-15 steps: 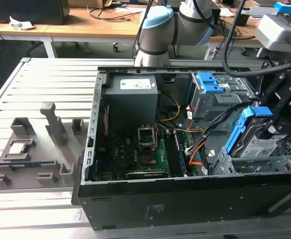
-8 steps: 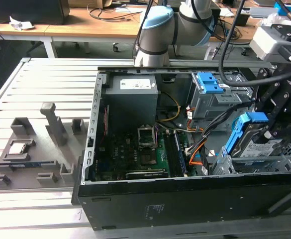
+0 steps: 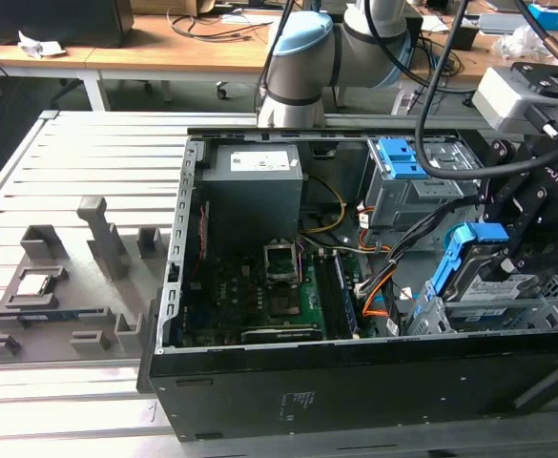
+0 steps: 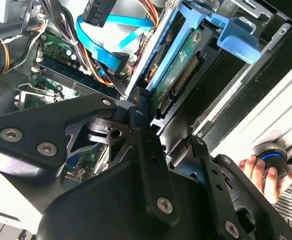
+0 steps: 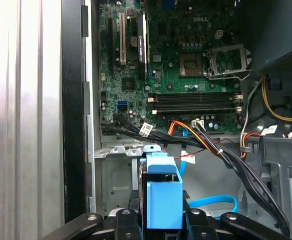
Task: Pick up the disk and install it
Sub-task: 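Insert the disk into the insertion slot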
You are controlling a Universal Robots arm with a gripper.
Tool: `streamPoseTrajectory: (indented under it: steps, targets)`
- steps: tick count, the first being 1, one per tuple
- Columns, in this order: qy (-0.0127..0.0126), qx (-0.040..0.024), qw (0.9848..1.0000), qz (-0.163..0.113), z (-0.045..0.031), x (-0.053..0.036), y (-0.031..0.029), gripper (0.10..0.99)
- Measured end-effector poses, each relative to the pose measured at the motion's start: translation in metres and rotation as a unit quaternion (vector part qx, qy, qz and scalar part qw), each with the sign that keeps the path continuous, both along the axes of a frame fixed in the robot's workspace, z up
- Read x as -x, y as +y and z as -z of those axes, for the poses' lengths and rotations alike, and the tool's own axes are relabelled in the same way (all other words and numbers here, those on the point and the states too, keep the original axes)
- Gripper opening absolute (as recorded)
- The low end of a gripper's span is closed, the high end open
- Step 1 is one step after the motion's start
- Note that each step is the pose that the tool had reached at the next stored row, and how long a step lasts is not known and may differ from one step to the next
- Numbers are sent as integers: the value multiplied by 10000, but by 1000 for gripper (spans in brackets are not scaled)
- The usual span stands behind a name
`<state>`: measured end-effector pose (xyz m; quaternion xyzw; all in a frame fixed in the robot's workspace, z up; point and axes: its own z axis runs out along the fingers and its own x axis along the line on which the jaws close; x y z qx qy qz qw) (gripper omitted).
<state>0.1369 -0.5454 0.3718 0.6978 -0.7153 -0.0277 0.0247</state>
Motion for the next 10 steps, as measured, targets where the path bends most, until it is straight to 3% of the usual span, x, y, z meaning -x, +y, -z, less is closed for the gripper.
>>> streamPoseTrajectory:
  steps: [10]
  targets:
    - [0,0,10000,0,77,0,0,365]
